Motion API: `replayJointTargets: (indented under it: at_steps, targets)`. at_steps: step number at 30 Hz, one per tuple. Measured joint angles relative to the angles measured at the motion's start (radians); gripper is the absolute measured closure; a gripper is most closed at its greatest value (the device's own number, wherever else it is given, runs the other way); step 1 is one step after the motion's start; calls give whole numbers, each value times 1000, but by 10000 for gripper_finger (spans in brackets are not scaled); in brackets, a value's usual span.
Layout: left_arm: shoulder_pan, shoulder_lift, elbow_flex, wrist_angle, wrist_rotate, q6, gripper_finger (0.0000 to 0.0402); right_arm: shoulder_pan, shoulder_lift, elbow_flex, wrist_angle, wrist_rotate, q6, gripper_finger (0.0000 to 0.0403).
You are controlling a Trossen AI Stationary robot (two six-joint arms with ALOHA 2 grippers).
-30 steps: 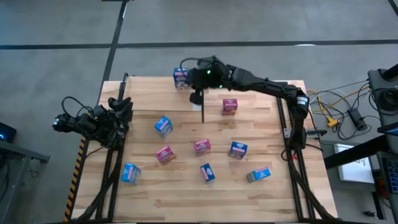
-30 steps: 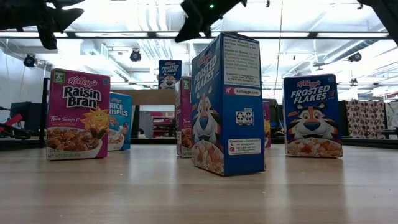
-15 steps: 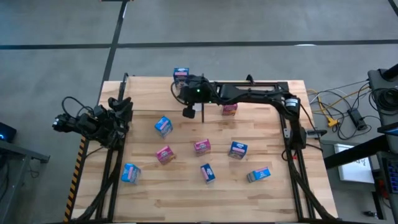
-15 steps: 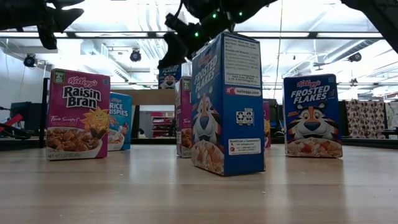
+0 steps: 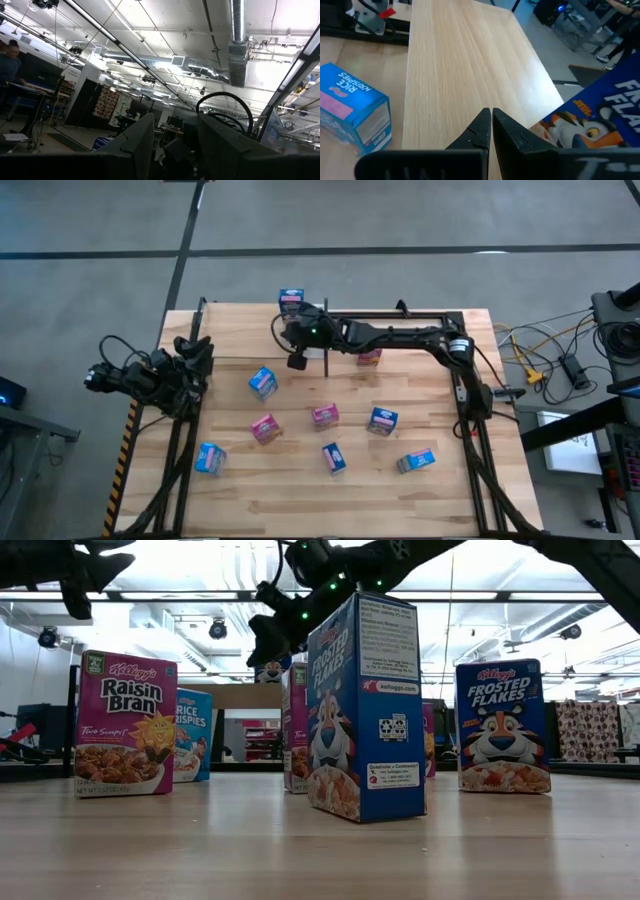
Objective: Stack cereal on shelf
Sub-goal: Put the top blue cereal box on the shelf
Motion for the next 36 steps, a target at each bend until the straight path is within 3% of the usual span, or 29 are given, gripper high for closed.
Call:
replayJointTargets:
  at_steps: [36]
  targets:
    - [0,0,0,0,0,0,267,-49,28,0,83,44,37,394]
